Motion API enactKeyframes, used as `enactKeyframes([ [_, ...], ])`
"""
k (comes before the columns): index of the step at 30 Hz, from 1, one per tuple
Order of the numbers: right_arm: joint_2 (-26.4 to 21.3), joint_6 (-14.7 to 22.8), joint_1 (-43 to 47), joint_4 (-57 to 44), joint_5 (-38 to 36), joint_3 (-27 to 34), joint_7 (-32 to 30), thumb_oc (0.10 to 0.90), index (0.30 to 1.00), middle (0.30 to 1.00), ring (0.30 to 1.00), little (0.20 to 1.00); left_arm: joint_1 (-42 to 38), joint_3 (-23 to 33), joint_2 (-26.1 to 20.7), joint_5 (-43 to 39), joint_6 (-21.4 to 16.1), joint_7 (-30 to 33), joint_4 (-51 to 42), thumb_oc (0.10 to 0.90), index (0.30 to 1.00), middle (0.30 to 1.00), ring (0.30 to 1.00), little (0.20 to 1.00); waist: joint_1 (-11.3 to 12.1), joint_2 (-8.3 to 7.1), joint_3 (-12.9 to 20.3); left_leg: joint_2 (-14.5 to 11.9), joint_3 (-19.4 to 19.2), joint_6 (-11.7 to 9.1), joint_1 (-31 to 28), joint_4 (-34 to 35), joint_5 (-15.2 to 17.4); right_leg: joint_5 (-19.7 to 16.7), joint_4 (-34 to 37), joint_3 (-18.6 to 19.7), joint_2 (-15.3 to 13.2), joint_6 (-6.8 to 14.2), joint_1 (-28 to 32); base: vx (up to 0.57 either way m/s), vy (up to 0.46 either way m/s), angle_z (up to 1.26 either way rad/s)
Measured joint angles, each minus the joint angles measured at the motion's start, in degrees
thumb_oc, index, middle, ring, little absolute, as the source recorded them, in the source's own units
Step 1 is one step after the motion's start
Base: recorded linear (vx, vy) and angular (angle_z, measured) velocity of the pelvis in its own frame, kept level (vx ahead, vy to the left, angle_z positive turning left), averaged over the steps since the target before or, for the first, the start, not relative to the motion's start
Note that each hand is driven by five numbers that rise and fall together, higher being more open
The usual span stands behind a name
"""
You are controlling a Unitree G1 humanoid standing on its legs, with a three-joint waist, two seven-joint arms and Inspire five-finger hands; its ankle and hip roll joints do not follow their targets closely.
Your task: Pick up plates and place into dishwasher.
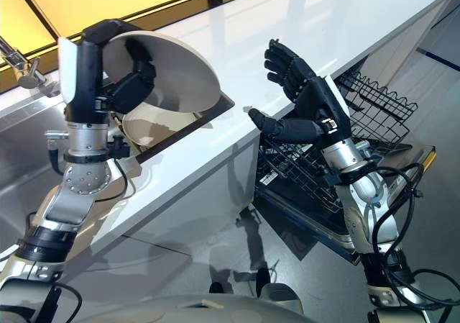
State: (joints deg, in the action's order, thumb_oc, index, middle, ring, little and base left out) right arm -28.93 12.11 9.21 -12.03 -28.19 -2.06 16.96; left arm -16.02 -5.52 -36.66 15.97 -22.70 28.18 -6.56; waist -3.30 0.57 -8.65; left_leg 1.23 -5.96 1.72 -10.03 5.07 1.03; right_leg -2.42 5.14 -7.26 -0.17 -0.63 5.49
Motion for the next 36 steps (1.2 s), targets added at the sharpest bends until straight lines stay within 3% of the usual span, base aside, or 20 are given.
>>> enactKeyframes([
  [12, 0.3, -4.9, 3.3, -1.8, -3.8, -7.6, 2.3, 0.8, 0.9, 0.9, 0.9, 0.9, -2.1, -4.6, -0.1, 2.2, 1.4, -0.5, 0.0, 0.1, 0.3, 0.3, 0.3, 0.2, 0.5, 0.02, 0.0, 0.0, 1.4, -0.1, 0.5, 0.0, -0.5, 0.0, 0.0, -1.4, -0.1, 0.0, 0.1, 0.01, -0.013, 0.06],
  [25, 1.0, -6.1, 6.5, -1.7, -3.7, -10.4, -0.7, 0.8, 0.9, 0.9, 0.9, 0.9, -2.7, -8.3, -0.1, 2.1, 1.4, -2.8, 0.0, 0.1, 0.3, 0.3, 0.3, 0.2, 0.9, 0.02, 0.0, 0.0, 1.7, -0.2, 0.3, 0.0, -0.6, 0.0, 0.0, -1.5, -0.1, 0.0, 0.5, 0.0, -0.001, 0.01],
  [26, 1.0, -6.2, 6.8, -1.7, -3.7, -10.4, -1.1, 0.737, 0.846, 0.846, 0.846, 0.837, -2.9, -9.0, 0.0, 2.1, 1.2, -3.5, 0.0, 0.1, 0.3, 0.3, 0.3, 0.2, 1.2, 0.02, 0.0, 0.0, 1.7, -0.2, 0.3, 0.0, -0.6, 0.0, 0.0, -1.5, -0.1, 0.0, 0.5, 0.0, 0.0, 0.0],
  [30, 1.3, -6.2, 7.1, -1.7, -3.7, -10.9, -3.8, 0.169, 0.359, 0.359, 0.359, 0.269, -3.4, -11.5, 0.4, 1.9, 1.0, -6.1, 0.0, 0.1, 0.3, 0.3, 0.3, 0.2, 1.5, 0.02, 0.0, 0.0, 1.8, -0.2, 0.3, 0.0, -0.7, 0.0, 0.0, -1.5, -0.1, 0.0, 0.5, 0.0, 0.0, 0.0],
  [31, 1.3, -6.2, 7.1, -1.7, -3.8, -11.4, -4.4, 0.1, 0.3, 0.3, 0.3, 0.2, -3.4, -11.9, 0.5, 1.9, 1.0, -6.3, 0.0, 0.1, 0.3, 0.3, 0.3, 0.2, 1.5, 0.02, 0.0, 0.0, 1.8, -0.2, 0.3, 0.0, -0.7, 0.0, 0.0, -1.6, -0.1, 0.0, 0.5, 0.0, 0.0, 0.0],
  [36, 3.2, -6.5, 7.4, -0.3, -3.8, -11.2, -8.4, 0.1, 0.3, 0.3, 0.3, 0.2, -3.4, -12.7, 0.8, 2.1, 0.0, -7.3, 0.0, 0.1, 0.3, 0.3, 0.3, 0.2, 1.7, 0.04, 0.0, 0.0, 2.0, -0.2, 0.2, 0.0, -0.7, 0.0, 0.0, -1.7, -0.1, 0.0, 0.7, 0.0, 0.0, 0.0],
])
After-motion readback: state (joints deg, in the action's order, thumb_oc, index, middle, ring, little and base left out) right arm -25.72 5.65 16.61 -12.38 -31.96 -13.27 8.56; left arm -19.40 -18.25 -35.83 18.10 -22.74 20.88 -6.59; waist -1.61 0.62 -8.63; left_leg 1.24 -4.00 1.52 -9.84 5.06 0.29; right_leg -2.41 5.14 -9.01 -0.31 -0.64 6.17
